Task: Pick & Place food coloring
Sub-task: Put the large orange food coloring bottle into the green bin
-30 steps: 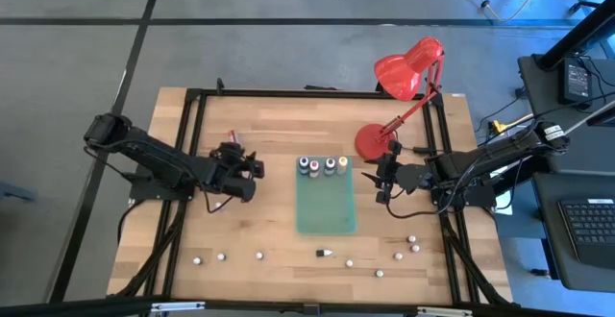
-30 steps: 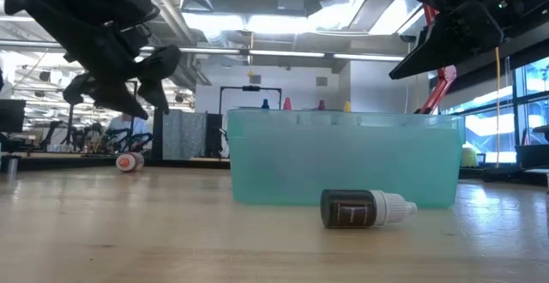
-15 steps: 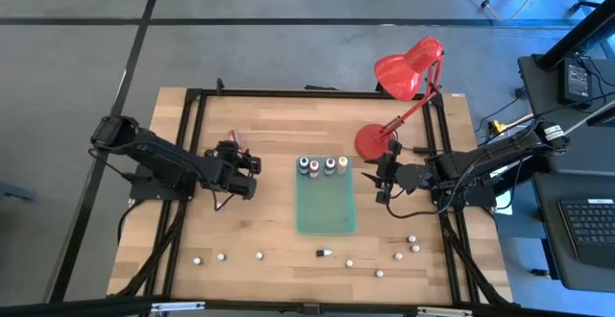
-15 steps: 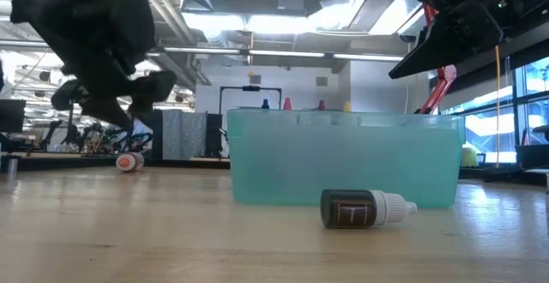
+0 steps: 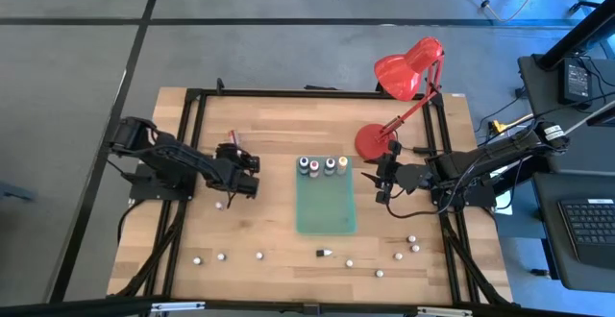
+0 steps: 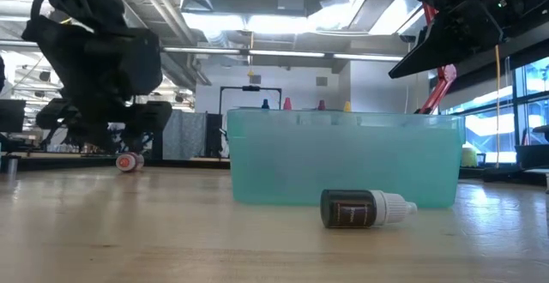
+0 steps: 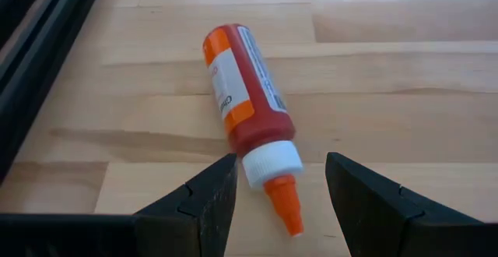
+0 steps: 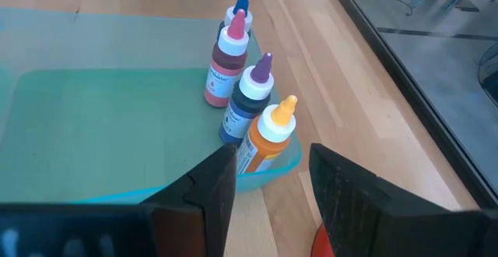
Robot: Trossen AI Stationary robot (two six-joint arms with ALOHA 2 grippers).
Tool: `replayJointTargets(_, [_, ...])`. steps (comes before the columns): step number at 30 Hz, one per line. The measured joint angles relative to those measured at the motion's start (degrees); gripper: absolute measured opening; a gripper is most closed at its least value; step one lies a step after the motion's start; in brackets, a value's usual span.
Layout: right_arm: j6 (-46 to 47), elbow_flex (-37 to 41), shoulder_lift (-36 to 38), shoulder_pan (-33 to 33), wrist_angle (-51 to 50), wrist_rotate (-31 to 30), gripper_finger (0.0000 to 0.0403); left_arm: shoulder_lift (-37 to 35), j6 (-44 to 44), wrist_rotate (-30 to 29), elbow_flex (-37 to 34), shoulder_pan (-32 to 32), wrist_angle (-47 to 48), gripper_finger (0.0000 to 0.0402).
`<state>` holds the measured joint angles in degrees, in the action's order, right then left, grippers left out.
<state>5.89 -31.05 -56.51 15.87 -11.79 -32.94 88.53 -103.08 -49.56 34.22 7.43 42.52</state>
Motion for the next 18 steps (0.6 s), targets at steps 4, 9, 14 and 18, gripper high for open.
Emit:
replayJointTargets(4, [-0.02, 0.00, 0.00, 0.00, 0.00, -0.01, 0.0165, 1.14, -1.25, -0.92, 0.00, -0.08, -0.27, 0.0192])
replayJointTargets(9, [-0.04, 0.00, 0.00, 0.00, -0.01, -0.01, 0.0165, 3.77, -3.42, -1.30, 0.02, -0.12, -0.41, 0.0191])
replayJointTargets(14, [-0.04, 0.00, 0.00, 0.00, 0.00, 0.00, 0.0165, 7.31, -8.22, -1.33, 0.02, -1.11, -0.35, 0.0191])
replayJointTargets(18, [-0.07, 0.00, 0.00, -0.01, -0.01, -0.01, 0.0165, 9.93, -11.31, -1.24, 0.02, -1.67, -0.50, 0.0191])
